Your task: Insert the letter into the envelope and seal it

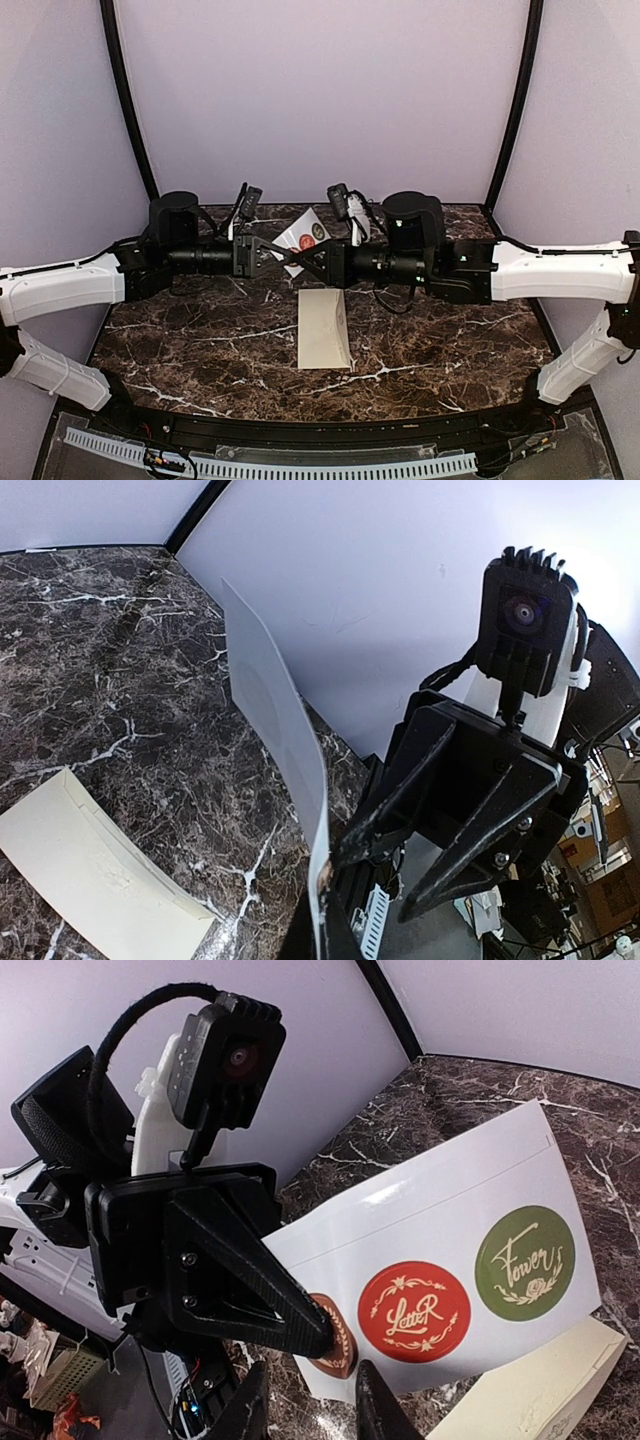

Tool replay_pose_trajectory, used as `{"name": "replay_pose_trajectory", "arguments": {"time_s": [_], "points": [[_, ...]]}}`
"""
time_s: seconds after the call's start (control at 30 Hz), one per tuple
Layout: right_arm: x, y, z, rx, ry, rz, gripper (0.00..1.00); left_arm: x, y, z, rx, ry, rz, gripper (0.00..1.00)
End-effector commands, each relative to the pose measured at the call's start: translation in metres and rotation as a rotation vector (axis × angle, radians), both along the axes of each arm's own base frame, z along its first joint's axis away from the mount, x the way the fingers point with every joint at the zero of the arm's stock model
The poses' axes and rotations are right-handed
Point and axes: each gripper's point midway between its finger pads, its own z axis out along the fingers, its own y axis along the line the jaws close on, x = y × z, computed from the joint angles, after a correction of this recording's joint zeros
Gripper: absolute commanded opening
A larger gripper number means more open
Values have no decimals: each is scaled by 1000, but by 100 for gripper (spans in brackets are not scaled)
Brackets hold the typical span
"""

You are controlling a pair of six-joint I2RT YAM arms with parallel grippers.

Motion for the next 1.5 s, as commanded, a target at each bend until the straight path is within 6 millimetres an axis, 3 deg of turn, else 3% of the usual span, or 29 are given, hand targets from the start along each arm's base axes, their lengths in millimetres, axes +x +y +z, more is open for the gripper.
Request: {"name": "replay_pose_trajectory", "arguments": {"time_s": [0.0,0.6,0.83,1.27,1.47], "points": [[1,7,15,24,-36,3,26,-5,-6,17,-27,-26,-36,0],[1,13,17,17,-43,21,11,-4,-9,15,-18,-19,-44,0],[-8,9,32,68,-64,56,11,1,-9,7,-1,5,-16,0],[5,-6,19,8,-56,-51,21,0,-8,8,1,3,-16,0],[12,-2,9,-36,-42,-73,23,-1,-8,9,-1,1,-20,0]]}}
